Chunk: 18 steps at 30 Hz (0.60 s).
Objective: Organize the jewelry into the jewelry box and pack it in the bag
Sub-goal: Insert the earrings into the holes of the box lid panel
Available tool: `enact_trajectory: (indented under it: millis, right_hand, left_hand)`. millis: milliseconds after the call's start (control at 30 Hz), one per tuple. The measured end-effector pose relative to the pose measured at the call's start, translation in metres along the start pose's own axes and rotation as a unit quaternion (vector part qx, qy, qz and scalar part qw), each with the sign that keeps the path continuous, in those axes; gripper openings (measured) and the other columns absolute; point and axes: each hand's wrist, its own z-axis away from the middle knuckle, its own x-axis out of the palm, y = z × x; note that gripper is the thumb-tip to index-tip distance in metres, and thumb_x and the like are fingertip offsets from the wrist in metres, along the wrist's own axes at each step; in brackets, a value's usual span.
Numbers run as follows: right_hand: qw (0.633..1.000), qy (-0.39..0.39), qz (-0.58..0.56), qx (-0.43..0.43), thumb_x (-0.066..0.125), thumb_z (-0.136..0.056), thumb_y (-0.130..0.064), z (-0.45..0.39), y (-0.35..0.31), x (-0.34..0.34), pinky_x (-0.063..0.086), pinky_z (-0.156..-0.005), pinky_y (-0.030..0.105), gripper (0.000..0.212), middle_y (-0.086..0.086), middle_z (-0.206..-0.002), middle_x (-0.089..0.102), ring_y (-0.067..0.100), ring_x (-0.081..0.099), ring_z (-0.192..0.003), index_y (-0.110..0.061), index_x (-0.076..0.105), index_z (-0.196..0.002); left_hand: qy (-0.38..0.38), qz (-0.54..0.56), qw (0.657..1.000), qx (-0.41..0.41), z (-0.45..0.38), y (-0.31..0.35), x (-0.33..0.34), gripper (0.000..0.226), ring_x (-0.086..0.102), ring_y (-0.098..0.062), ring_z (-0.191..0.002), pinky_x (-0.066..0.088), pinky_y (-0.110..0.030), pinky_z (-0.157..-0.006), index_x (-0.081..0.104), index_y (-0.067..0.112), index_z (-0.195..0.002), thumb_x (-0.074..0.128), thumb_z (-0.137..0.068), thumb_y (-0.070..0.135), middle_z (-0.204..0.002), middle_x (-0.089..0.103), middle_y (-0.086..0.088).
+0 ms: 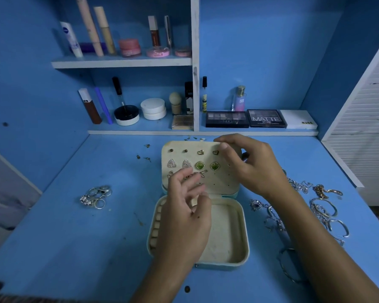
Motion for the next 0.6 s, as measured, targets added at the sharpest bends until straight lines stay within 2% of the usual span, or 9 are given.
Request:
enact_trajectory:
  millis: [200, 300, 367, 467, 533, 600]
  right_hand:
    - [1.0, -0.005, 0.004, 0.001, 0.058, -0.1, -0.025, 0.002, -0.003, -0.002, 0.043, -0.067, 0.009, 0.017, -0.023, -0.102, 0.069, -0.007, 0.059, -0.092, -0.024, 0.074, -0.106]
    - [0.999, -0.013, -0.034, 0.009, 0.058, -0.098, -0.031, 0.004, -0.009, -0.005, 0.046, -0.063, 0.017, 0.018, -0.017, -0.096, 0.072, 0.0, 0.062, -0.089, -0.028, 0.075, -0.101]
    - [0.996, -0.035, -0.077, 0.019, 0.055, -0.095, -0.04, 0.006, -0.015, -0.01, 0.047, -0.063, 0.025, 0.023, -0.008, -0.089, 0.072, 0.005, 0.062, -0.083, -0.031, 0.076, -0.096]
    - [0.99, -0.078, -0.11, 0.031, 0.049, -0.094, -0.05, 0.008, -0.023, -0.017, 0.043, -0.064, 0.02, 0.031, -0.001, -0.086, 0.072, 0.012, 0.058, -0.074, -0.036, 0.077, -0.092]
    - [0.981, -0.113, -0.143, 0.065, 0.043, -0.094, -0.053, 0.009, -0.026, -0.023, 0.045, -0.06, 0.018, 0.039, -0.002, -0.093, 0.073, 0.009, 0.058, -0.072, -0.033, 0.076, -0.097]
    - [0.965, -0.15, -0.192, 0.099, 0.039, -0.092, -0.057, 0.009, -0.026, -0.027, 0.046, -0.057, 0.021, 0.049, 0.001, -0.098, 0.072, 0.016, 0.062, -0.073, -0.026, 0.074, -0.106]
  left_hand:
    - [-0.008, 0.02, 1.0, -0.011, 0.003, 0.003, 0.001, 0.048, 0.06, 0.01, -0.108, 0.042, -0.002, -0.078, 0.042, 0.033, -0.133, 0.055, -0.095, 0.007, -0.128, 0.06, 0.017]
    - [-0.016, 0.086, 0.996, -0.036, 0.009, 0.01, 0.003, 0.058, 0.06, 0.01, -0.11, 0.044, -0.002, -0.079, 0.036, 0.037, -0.139, 0.056, -0.094, 0.007, -0.131, 0.06, 0.016]
    - [-0.011, 0.156, 0.987, -0.049, 0.015, 0.013, 0.005, 0.065, 0.06, 0.008, -0.113, 0.049, -0.01, -0.087, 0.033, 0.04, -0.141, 0.064, -0.09, 0.013, -0.131, 0.062, 0.014]
    - [0.018, 0.25, 0.966, -0.065, 0.024, 0.014, 0.007, 0.087, 0.061, 0.001, -0.117, 0.046, -0.031, -0.1, 0.032, 0.043, -0.141, 0.071, -0.065, 0.032, -0.121, 0.069, 0.013]
    - [0.045, 0.301, 0.949, -0.08, 0.029, 0.015, 0.008, 0.092, 0.063, -0.003, -0.116, 0.044, -0.034, -0.101, 0.035, 0.047, -0.138, 0.072, -0.054, 0.038, -0.116, 0.072, 0.012]
    - [0.073, 0.35, 0.928, -0.102, 0.033, 0.016, 0.008, 0.091, 0.066, -0.007, -0.113, 0.046, -0.033, -0.097, 0.041, 0.045, -0.134, 0.073, -0.049, 0.037, -0.113, 0.073, 0.008]
